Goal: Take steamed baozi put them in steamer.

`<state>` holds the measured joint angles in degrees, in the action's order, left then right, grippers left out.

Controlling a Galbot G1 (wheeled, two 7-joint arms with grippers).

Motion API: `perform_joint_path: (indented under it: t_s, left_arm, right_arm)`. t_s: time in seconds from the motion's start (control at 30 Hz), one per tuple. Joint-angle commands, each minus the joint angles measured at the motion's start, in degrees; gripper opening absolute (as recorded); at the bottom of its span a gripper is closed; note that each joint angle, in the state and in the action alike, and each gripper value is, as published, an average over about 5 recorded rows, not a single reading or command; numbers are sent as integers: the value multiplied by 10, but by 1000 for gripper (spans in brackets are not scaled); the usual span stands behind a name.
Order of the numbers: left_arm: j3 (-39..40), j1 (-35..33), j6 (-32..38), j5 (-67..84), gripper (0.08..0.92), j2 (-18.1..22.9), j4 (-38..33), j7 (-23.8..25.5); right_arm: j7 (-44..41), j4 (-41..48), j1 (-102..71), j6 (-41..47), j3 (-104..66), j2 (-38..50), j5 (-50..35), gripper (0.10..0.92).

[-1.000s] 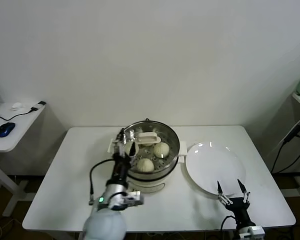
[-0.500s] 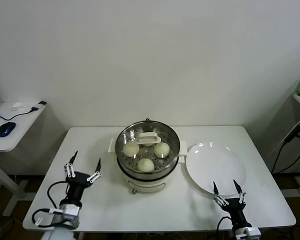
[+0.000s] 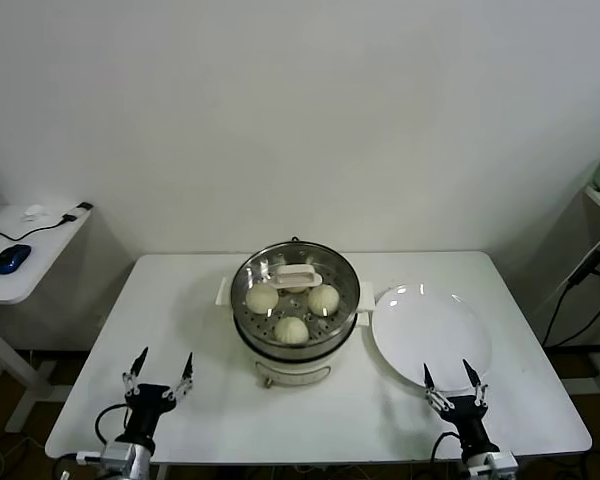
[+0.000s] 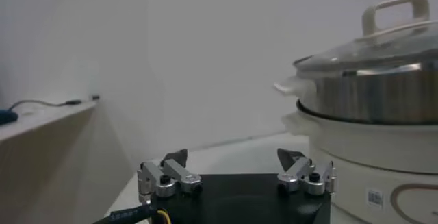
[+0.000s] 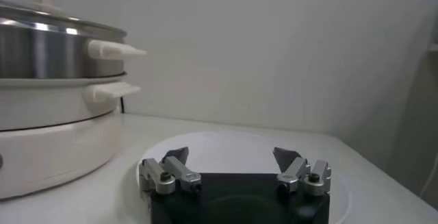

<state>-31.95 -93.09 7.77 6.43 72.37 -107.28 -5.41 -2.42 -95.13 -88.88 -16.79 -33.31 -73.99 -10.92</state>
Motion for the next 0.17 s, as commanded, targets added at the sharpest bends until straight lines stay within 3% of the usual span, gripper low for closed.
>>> perform_joint_path:
  t_s: [0.03,0.17]
  left_arm:
    - [-7,-12,28,55,823,12,27,10]
    - [-5,-12,31,54,823,13,27,16]
  right_arm:
    - [0,4,3,0,1,2,-1,823]
    - [0,2,3,0,1,3,-1,823]
